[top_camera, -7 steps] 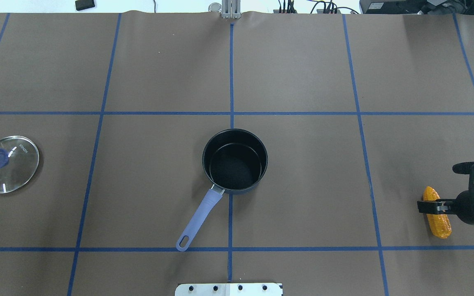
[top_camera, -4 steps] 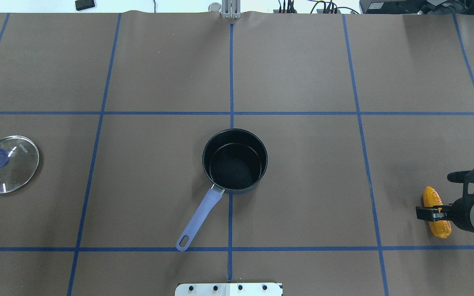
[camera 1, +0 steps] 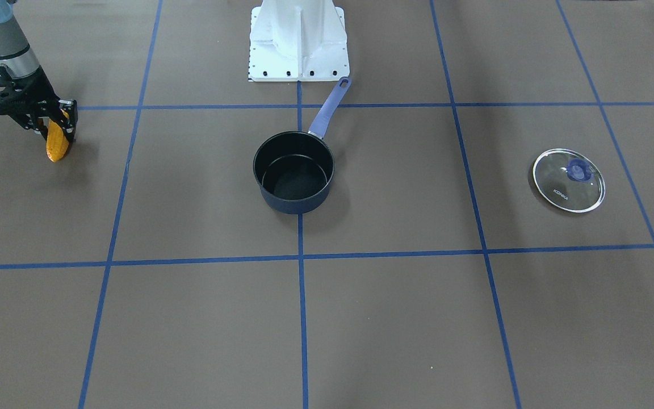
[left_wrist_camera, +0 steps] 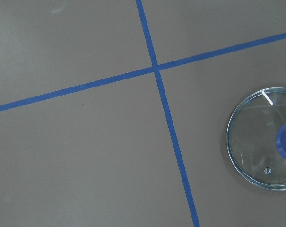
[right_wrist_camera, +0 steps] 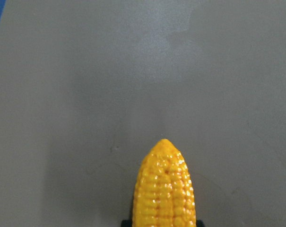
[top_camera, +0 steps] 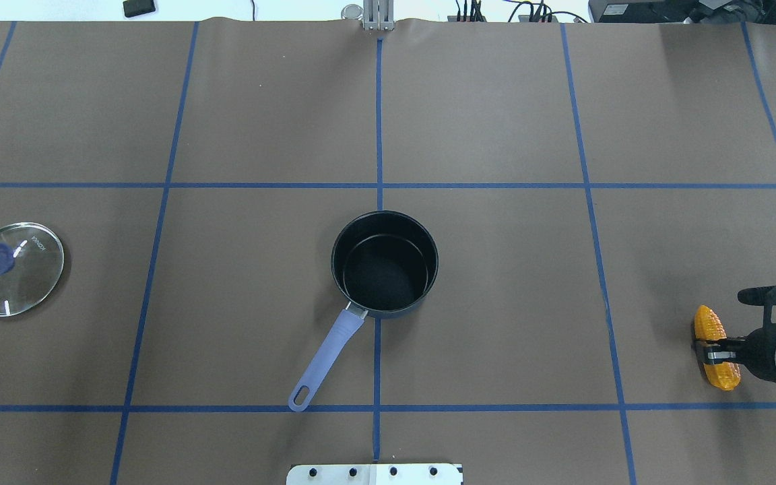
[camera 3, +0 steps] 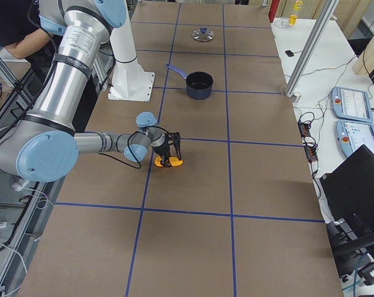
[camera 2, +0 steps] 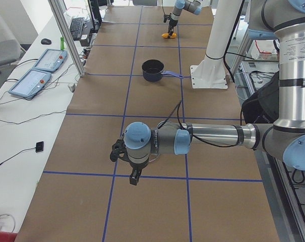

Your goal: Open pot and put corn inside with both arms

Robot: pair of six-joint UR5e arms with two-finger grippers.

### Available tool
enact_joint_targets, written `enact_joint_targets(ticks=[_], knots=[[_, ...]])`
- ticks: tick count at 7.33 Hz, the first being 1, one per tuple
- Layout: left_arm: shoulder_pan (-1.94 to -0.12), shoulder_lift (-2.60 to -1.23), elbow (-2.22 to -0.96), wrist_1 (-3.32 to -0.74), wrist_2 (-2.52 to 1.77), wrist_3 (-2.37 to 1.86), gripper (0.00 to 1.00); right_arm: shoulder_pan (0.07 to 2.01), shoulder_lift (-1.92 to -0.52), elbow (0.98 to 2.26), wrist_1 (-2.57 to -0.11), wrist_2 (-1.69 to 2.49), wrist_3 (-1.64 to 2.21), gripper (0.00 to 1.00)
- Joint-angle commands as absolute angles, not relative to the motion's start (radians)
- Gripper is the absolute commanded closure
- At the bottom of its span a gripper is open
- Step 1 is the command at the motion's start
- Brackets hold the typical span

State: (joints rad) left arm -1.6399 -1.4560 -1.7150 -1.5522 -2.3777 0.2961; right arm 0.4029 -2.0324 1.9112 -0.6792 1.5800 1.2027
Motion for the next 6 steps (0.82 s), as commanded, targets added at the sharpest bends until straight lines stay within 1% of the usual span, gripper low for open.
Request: enact_joint_targets(ticks=[1, 2, 4, 5, 6], knots=[[-1.640, -1.456, -1.715, -1.552, -2.378, 0.298, 0.01, 0.419, -2.029, 1.936, -0.678, 1.589, 1.192, 1.00], [-1.640, -1.456, -1.715, -1.552, -2.378, 0.298, 0.01, 0.469, -2.016, 1.962, -0.683, 1.618, 1.187, 1.00], [-1.640, -1.456, -1.715, -1.552, -2.378, 0.298, 0.01, 0.558, -1.921, 1.962, -0.693, 1.710, 1.177, 1.00], [-1.640, -1.454, -1.715, -1.552, -2.378, 0.298, 0.01, 0.567, -1.814, 1.962, -0.757, 1.710, 1.177, 1.00], [-1.640, -1.454, -1.715, -1.552, -2.379, 0.298, 0.01, 0.580, -1.666, 1.963, -0.897, 1.707, 1.178, 1.00]])
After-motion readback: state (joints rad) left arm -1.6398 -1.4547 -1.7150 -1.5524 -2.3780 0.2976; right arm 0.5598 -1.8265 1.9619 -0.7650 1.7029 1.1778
